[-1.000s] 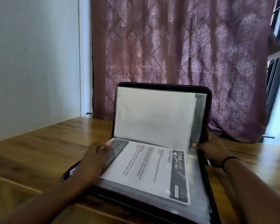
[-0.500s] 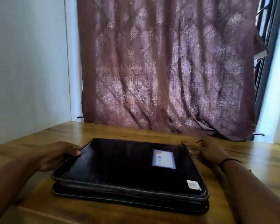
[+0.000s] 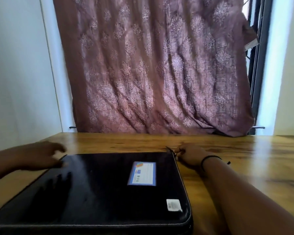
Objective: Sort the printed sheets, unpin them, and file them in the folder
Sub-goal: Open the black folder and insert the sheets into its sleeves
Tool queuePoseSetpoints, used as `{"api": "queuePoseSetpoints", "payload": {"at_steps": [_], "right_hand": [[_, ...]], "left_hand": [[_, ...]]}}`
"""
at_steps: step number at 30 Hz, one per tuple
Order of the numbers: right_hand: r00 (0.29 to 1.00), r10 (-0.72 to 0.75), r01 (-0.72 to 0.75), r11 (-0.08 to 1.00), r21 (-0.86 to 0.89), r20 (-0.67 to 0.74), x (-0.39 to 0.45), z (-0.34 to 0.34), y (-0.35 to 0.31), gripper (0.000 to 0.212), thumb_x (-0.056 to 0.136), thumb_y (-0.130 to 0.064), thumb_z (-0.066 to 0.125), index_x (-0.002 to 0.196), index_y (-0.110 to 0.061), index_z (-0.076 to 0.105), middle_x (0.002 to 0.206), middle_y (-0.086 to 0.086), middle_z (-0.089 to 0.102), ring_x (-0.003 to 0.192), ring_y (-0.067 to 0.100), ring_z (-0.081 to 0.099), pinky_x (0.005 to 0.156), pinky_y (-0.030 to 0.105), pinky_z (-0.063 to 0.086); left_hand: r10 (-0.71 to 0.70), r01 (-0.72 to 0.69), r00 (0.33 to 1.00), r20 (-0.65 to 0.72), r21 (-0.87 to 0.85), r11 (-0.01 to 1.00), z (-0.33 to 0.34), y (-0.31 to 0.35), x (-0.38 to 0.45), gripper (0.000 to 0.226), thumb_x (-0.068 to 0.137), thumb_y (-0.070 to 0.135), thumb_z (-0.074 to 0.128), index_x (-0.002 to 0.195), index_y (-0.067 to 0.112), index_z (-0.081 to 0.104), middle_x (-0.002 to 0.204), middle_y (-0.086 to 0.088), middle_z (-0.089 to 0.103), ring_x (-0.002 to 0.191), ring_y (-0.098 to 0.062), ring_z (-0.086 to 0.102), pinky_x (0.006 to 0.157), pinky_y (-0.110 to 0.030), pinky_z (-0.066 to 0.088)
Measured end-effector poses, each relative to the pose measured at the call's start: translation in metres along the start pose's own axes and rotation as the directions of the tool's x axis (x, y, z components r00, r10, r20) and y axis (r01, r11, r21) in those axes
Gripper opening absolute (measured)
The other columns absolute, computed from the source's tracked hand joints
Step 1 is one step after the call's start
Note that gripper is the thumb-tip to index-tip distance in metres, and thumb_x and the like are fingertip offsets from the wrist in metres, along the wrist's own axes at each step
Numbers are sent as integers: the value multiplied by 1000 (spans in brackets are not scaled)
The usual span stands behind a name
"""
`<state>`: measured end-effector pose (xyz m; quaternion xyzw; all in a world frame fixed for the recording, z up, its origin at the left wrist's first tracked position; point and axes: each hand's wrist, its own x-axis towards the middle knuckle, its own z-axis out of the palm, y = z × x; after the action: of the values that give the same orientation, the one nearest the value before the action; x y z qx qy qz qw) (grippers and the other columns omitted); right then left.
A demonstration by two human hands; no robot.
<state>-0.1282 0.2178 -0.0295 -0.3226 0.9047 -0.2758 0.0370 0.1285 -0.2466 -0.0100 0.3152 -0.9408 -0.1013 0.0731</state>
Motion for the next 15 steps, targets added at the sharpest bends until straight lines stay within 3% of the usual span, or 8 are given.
{"api": "queuePoseSetpoints", "payload": {"at_steps": [1,2,4,5,7,10,12,15], "right_hand": [[1000,-7,7,1000,-5,2,-2,1,-2,7,87,-21,64,89,-27,66,93,-2,66,88,16,60,75,24,44],[1000,-21,21,1000,-16,0,-2,1,-4,8,87,-20,63,82,-26,63,87,-2,64,85,16,60,72,24,43],[1000,-28,28,1000,0,-8,-5,0,-6,14,87,-19,64,75,-22,59,80,-4,64,80,14,60,68,24,44],[1000,-20,21,999,33,-8,-6,-1,-6,14,86,-18,66,75,-20,58,80,-4,66,79,13,61,67,24,46],[999,3,1,994,105,-37,-10,-7,-3,19,80,-17,74,72,-19,57,78,-3,67,75,13,61,66,23,46],[998,36,-21,971,239,-59,-13,-13,5,24,77,-9,78,65,-18,59,53,-11,63,58,4,59,59,20,45],[997,46,-29,963,267,-60,-14,-15,6,25,77,-5,76,62,-17,61,43,-13,60,49,2,57,55,21,46],[995,-7,26,981,193,-97,-11,-16,5,23,74,-8,78,60,-19,64,51,-11,60,57,4,55,58,20,45]], "left_hand": [[118,-123,992,46,119,985,-32,103,-73,86,39,92,59,112,47,51,104,12,60,99,-9,57,90,-25,43],[163,-174,982,95,126,977,-40,159,-121,69,54,85,58,108,42,54,105,10,60,97,-6,56,84,-19,43],[318,-321,945,72,33,946,-39,232,-122,39,82,68,54,96,32,61,101,6,62,86,-3,56,75,-15,42],[359,-361,929,93,8,932,-31,252,-114,40,86,65,49,90,28,63,97,2,64,81,-6,57,73,-20,44],[310,-293,937,161,-124,948,-4,301,-91,47,93,59,43,95,18,67,98,-7,67,79,-15,59,68,-25,46],[273,-191,922,275,-290,938,33,359,-77,56,97,53,38,112,6,64,108,-8,63,90,-22,59,71,-26,45],[280,-156,903,325,-358,920,52,381,-67,36,99,44,43,102,13,61,98,-5,58,80,-16,56,69,-25,43],[203,-112,943,263,-326,939,68,396,-53,14,91,20,56,81,11,55,72,-5,52,56,-13,48,51,-23,38]]}}
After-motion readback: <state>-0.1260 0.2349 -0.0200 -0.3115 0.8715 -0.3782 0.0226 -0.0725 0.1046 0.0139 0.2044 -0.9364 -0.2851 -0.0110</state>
